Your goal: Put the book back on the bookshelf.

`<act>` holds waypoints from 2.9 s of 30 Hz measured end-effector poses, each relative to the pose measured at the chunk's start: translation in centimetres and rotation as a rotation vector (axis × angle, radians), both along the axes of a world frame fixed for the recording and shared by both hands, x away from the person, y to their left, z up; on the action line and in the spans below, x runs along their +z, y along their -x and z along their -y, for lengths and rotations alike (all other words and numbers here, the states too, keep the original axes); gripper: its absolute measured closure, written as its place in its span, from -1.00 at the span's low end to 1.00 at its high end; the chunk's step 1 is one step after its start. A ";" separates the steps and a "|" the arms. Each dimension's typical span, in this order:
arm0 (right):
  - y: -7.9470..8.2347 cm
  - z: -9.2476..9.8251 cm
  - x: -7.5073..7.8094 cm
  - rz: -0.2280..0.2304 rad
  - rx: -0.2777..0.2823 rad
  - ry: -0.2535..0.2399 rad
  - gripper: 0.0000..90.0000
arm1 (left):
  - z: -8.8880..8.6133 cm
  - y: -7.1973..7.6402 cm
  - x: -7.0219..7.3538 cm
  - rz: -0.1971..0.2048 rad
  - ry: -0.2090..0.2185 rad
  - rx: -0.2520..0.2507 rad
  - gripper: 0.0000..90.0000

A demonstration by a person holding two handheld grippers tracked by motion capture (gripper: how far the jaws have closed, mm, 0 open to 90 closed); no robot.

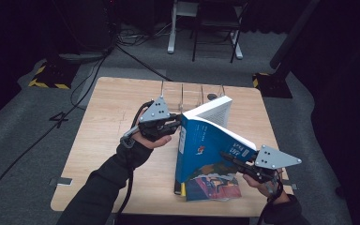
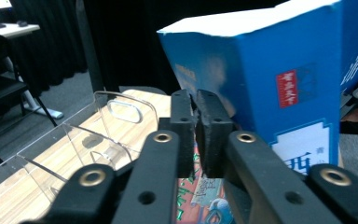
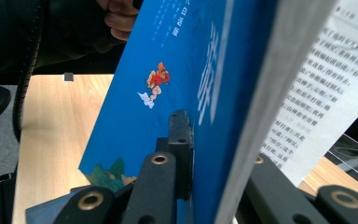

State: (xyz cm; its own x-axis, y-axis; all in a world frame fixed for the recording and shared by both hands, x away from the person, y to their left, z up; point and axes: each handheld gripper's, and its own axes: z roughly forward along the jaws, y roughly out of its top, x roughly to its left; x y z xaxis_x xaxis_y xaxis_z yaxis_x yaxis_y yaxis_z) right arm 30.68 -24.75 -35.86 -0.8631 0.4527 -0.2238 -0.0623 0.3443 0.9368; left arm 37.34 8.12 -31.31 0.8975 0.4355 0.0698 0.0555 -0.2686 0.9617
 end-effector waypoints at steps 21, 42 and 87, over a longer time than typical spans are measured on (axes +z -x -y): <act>2.3 0.5 -0.3 0.025 0.037 -0.017 0.82 | -1.5 3.7 -1.8 0.033 -0.020 0.069 0.28; 3.3 0.4 -0.5 0.048 0.034 -0.002 0.82 | -1.2 6.9 -6.6 -0.095 -0.133 -0.109 -0.32; 0.8 3.2 0.2 -0.040 -0.117 -0.109 -0.32 | 3.9 6.0 -6.3 -0.027 -0.059 -0.200 0.28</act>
